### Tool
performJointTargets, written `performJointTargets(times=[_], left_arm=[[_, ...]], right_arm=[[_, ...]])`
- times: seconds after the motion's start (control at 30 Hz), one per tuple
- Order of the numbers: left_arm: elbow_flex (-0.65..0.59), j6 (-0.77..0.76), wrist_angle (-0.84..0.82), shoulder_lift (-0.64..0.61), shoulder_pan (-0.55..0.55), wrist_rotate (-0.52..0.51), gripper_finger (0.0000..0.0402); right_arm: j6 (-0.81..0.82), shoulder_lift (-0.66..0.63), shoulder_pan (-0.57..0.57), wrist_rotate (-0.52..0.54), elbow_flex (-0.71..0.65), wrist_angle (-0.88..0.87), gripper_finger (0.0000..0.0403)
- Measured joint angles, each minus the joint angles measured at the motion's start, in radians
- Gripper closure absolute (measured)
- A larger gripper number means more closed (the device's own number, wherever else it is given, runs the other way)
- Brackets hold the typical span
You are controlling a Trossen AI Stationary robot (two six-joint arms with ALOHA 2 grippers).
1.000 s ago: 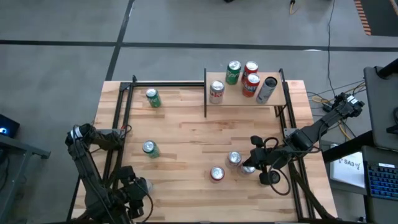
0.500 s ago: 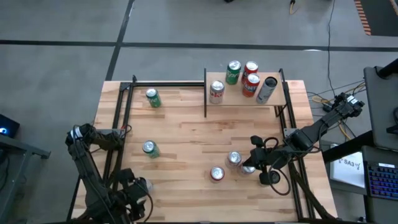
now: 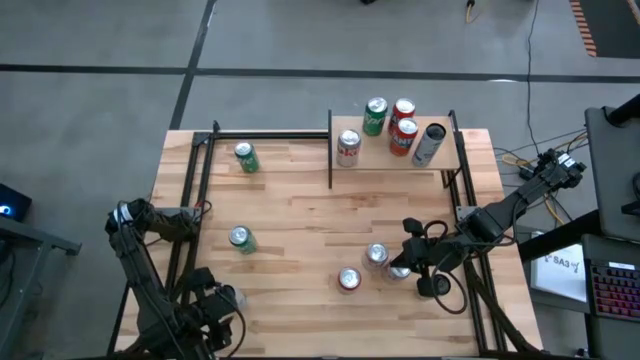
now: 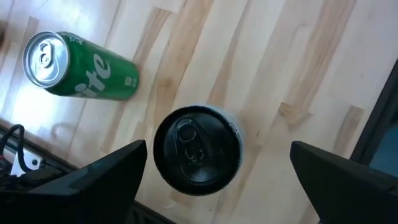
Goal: Place canned beverage on shelf
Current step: Put the left white soda can on the shelf aligned in front of the other white soda can
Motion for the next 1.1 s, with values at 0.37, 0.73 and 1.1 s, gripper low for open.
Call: performJointTargets(times=[0.37,0.73,1.1], left_arm=[[-0.091,-0.025,0.000,0.000,0.008,0.000,0.0019],[-0.183,-0.059,0.077,0.000,0.007,0.000,0.0019],[-0.267,-0.129,0.153,0.000,0.010,-0.003,0.0073]], right_arm=[[0.000,0.000,0.000,0.000,0.000,0.000,0.0394],[0.009,0.000,0.000,0.000,0.000,0.000,0.0394],[0.007,0.000,0.000,0.000,0.000,0.000,0.0394]])
